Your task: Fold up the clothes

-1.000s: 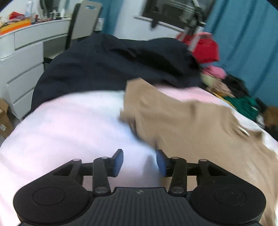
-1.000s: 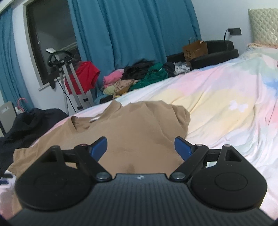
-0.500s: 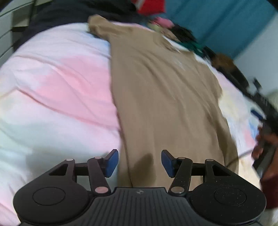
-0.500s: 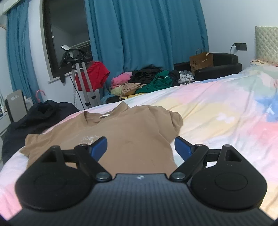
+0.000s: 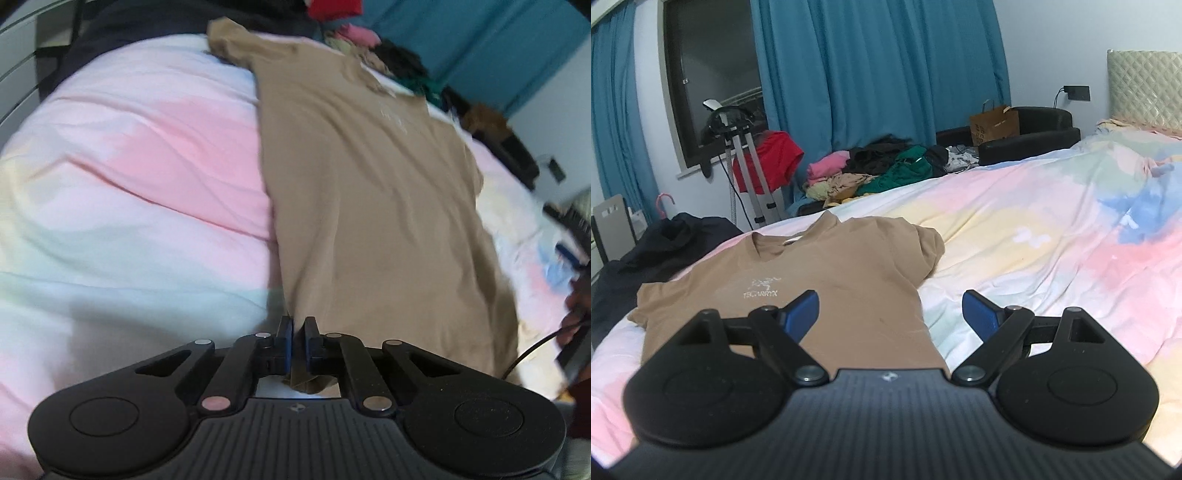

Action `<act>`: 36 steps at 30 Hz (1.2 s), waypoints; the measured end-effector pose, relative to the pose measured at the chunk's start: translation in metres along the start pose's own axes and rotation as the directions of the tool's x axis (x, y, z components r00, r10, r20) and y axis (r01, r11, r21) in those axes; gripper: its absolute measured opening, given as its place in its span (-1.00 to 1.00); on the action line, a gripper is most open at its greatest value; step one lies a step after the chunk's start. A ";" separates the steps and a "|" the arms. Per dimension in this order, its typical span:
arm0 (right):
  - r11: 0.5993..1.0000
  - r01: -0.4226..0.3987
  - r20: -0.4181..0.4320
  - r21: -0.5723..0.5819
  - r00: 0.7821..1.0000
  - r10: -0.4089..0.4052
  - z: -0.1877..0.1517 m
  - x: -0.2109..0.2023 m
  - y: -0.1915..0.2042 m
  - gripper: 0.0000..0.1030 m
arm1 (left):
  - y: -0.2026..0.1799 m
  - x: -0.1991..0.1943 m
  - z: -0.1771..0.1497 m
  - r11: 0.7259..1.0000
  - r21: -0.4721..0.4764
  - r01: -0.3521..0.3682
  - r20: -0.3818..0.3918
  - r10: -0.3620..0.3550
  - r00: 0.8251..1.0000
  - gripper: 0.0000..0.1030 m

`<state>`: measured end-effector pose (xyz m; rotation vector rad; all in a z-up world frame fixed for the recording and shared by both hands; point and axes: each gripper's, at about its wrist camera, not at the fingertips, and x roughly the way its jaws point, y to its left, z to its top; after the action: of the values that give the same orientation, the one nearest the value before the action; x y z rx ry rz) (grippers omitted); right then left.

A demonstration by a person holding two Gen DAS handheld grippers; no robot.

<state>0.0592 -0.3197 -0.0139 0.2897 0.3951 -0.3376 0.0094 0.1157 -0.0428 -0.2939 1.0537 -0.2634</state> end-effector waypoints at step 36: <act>0.994 -0.106 0.125 0.000 0.987 0.105 0.006 0.004 0.015 1.00 | -0.110 0.064 0.046 0.931 0.296 -0.211 0.505 0.035 0.862 0.88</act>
<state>0.0708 -0.3093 -0.0070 0.2935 0.2548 -0.2513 0.0717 -0.0041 -0.0334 0.0306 0.4991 -0.2325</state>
